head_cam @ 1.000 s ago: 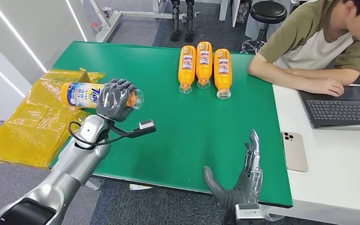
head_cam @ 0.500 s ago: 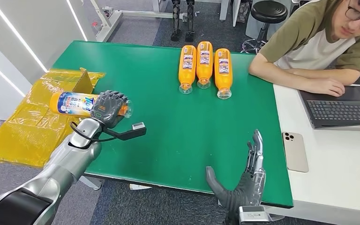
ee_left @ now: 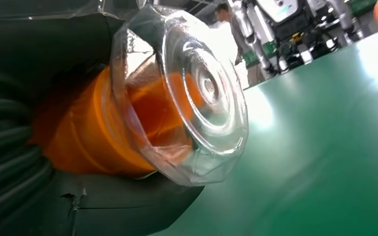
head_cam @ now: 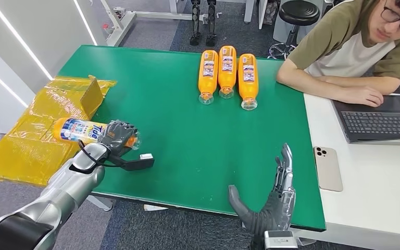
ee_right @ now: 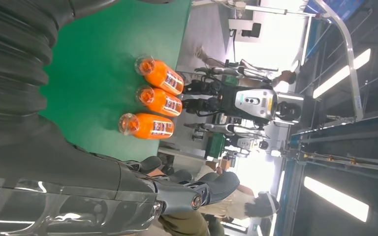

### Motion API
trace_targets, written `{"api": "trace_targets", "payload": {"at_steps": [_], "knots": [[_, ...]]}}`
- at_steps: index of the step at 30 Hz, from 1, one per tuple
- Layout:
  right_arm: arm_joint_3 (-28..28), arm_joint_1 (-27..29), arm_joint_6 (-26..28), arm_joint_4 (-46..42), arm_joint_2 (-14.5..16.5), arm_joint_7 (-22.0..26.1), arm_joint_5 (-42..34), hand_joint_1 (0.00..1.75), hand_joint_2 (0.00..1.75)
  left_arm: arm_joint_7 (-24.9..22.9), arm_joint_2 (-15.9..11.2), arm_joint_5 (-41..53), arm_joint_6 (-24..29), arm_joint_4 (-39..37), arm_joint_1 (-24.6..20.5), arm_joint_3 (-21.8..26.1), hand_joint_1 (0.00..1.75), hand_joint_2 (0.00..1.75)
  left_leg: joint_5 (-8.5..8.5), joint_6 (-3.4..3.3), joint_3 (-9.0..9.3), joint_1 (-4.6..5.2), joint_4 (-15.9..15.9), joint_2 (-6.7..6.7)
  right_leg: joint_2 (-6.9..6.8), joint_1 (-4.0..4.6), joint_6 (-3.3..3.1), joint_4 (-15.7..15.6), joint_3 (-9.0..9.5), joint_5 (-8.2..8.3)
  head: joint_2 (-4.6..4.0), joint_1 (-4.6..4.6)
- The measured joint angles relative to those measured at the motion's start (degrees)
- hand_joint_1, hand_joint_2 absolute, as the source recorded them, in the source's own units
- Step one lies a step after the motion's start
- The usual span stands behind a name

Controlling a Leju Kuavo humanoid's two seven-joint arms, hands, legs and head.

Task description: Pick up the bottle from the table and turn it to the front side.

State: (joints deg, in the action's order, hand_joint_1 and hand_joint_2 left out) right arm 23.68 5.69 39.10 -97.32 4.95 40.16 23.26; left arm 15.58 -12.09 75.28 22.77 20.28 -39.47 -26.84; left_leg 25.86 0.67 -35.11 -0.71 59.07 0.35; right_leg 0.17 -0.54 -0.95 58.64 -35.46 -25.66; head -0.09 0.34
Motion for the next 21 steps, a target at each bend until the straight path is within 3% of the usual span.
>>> {"api": "trace_targets", "payload": {"at_steps": [6, 13, 14, 17, 18, 21], "knots": [[0.5, -0.1, 0.0, 0.1, 0.0, 0.0, -0.7, 0.0, 1.75, -2.0, 1.4, -0.7, 2.2, -1.3, 3.8, 0.3, 1.75, 1.75, 0.04, 0.02, -0.01, 0.02, 0.0, -0.06, -0.09, -0.01, 0.02, 0.0, 0.03, -0.02, 0.0, 0.01], [0.9, -0.5, 0.0, 0.7, 0.0, 0.0, -2.5, 0.0, 1.75, -3.6, 2.3, 4.2, 0.5, -2.0, 3.6, 0.3, 1.75, 1.75, 0.07, -0.02, 0.06, 0.02, 0.0, -0.19, -0.24, -0.01, 0.05, 0.0, 0.17, -0.05, 0.0, 0.01], [1.0, -0.7, 0.0, 0.9, 0.0, 0.0, -2.8, 0.0, 1.75, -3.6, 2.3, 5.1, 0.3, -2.0, 3.4, 0.2, 1.67, 1.75, 0.07, -0.02, 0.07, 0.02, 0.0, -0.19, -0.24, -0.01, 0.04, 0.0, 0.18, -0.04, 0.0, 0.01], [1.5, -1.4, 0.0, 1.6, 0.0, 0.0, -3.6, 0.0, 1.75, -3.8, 2.3, 7.2, -0.5, -2.1, 3.1, 0.1, 0.36, 1.75, 0.06, -0.02, 0.13, 0.02, 0.0, -0.19, -0.24, -0.01, 0.04, 0.0, 0.22, -0.04, 0.0, 0.01], [1.7, -1.7, 0.0, 1.7, 0.0, 0.0, -3.8, 0.0, 1.75, -4.1, 2.3, 7.5, -0.7, -2.1, 3.0, 0.1, 0.0, 1.75, 0.06, -0.01, 0.15, 0.02, 0.0, -0.19, -0.24, -0.01, 0.04, 0.0, 0.23, -0.04, 0.0, 0.01], [2.1, -2.4, 0.0, 2.4, 0.0, 0.0, -4.4, 0.0, 1.75, -5.5, 2.4, 7.2, -0.7, -2.2, 3.0, 0.1, 0.0, 1.75, 0.06, -0.01, 0.19, 0.01, 0.0, -0.18, -0.24, -0.01, 0.03, 0.0, 0.26, -0.04, 0.0, 0.01]]}}
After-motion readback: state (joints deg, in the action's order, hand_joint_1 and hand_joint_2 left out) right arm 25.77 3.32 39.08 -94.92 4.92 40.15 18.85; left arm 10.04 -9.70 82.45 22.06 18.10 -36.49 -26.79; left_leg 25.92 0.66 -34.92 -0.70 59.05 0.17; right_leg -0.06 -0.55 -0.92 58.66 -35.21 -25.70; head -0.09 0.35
